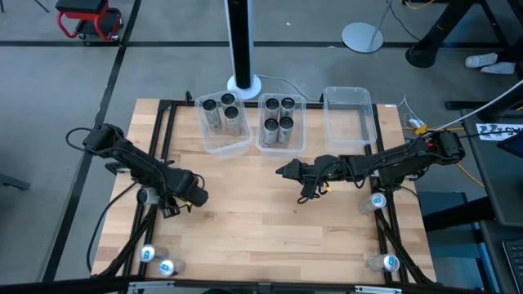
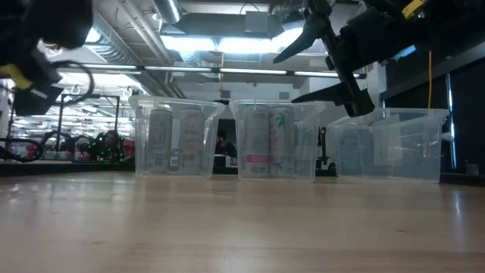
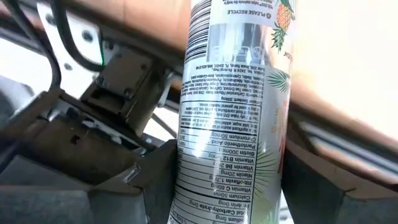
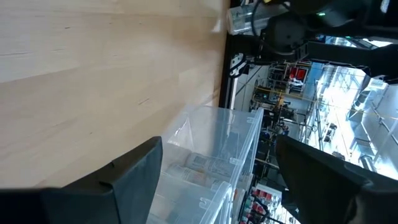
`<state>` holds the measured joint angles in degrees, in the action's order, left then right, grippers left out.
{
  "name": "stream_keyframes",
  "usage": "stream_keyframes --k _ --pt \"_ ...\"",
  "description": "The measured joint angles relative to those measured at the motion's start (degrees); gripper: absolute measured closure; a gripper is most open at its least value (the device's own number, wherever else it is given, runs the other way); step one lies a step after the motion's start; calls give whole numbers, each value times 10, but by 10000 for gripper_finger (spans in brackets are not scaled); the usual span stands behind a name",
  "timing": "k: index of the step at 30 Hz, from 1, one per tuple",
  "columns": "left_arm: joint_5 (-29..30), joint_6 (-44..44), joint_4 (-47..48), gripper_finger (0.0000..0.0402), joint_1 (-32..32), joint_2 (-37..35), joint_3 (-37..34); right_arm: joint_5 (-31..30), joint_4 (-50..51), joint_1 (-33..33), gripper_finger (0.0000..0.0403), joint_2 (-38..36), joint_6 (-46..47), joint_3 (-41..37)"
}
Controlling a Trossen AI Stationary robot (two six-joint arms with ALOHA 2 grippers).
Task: Sort soda cans
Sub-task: Put the white and black starfruit soda can into the left transparent bin
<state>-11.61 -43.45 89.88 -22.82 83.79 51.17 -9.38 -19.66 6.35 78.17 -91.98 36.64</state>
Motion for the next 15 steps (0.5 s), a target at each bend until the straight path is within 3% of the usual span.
stream_keyframes --k 15 --pt "65 17 1 175 98 0 222 0 0 0 91 0 0 0"
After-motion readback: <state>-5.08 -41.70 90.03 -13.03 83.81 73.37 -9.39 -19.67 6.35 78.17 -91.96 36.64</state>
